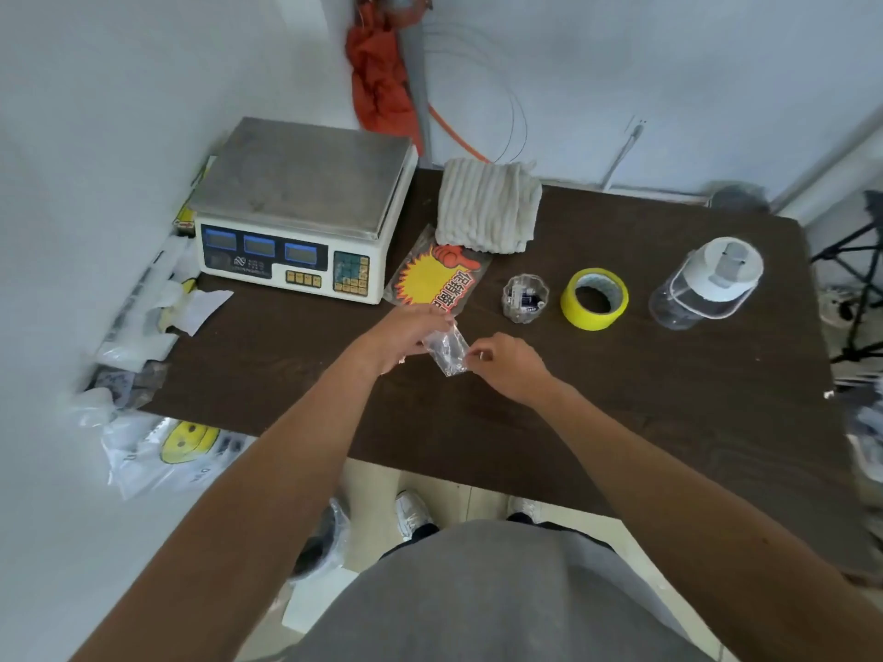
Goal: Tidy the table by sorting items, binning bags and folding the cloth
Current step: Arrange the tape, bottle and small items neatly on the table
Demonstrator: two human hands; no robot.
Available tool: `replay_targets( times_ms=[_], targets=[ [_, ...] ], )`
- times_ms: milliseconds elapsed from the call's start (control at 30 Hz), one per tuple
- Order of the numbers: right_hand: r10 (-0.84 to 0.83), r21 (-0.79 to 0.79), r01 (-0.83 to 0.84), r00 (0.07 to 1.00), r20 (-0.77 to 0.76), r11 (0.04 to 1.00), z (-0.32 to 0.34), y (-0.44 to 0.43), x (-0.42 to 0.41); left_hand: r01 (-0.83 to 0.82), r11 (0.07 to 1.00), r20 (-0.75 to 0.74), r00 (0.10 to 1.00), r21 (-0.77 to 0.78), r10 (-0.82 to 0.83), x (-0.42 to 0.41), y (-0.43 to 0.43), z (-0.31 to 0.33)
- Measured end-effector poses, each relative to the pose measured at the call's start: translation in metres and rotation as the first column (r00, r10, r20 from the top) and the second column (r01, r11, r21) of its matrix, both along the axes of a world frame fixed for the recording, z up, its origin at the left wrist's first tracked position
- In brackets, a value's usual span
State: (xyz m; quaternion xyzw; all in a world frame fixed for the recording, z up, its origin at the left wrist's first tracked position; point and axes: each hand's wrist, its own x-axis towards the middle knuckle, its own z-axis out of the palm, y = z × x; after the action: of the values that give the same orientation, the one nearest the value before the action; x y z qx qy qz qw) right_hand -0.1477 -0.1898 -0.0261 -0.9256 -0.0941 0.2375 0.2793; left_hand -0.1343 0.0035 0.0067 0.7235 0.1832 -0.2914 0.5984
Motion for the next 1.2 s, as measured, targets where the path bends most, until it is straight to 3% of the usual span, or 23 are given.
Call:
replay_targets(
  times_ms=[133, 267, 467, 633, 867, 1200],
  targets=[
    [-0.077, 0.053, 0.076, 0.997, 0.002, 0.996, 0.004, -0.022, -0.002, -0.051, 0.996, 0.018, 0.998, -0.076, 0.053, 0.007, -0.022, 0.006],
    [-0.323, 0.336, 0.36, 0.932, -0.164, 0.87, 0.006, -0.045, -0.005, -0.143, 0.985, 0.017, 0.989, -0.094, 0.145, 0.011, -0.041, 0.002],
    [-0.495, 0.504, 0.594, 0.803, -0.331, 0.627, 0.017, -0.077, -0.015, 0.133, 0.99, -0.026, 0.991, -0.049, -0.134, -0.004, -0.078, 0.001],
    [-0.539, 0.532, 0.684, 0.726, -0.427, 0.499, 0.018, -0.101, -0.027, 0.158, 0.986, 0.0, 0.987, -0.055, -0.158, -0.014, -0.112, -0.002],
    [-0.552, 0.485, 0.754, 0.655, -0.516, 0.443, 0.005, -0.131, -0.036, 0.189, 0.981, 0.018, 0.982, 0.042, -0.189, -0.026, -0.152, -0.014],
    [-0.592, 0.376, 0.801, 0.598, -0.541, 0.466, -0.026, -0.172, -0.036, 0.211, 0.97, -0.082, 0.976, 0.119, -0.202, -0.028, -0.196, -0.025]
  ],
)
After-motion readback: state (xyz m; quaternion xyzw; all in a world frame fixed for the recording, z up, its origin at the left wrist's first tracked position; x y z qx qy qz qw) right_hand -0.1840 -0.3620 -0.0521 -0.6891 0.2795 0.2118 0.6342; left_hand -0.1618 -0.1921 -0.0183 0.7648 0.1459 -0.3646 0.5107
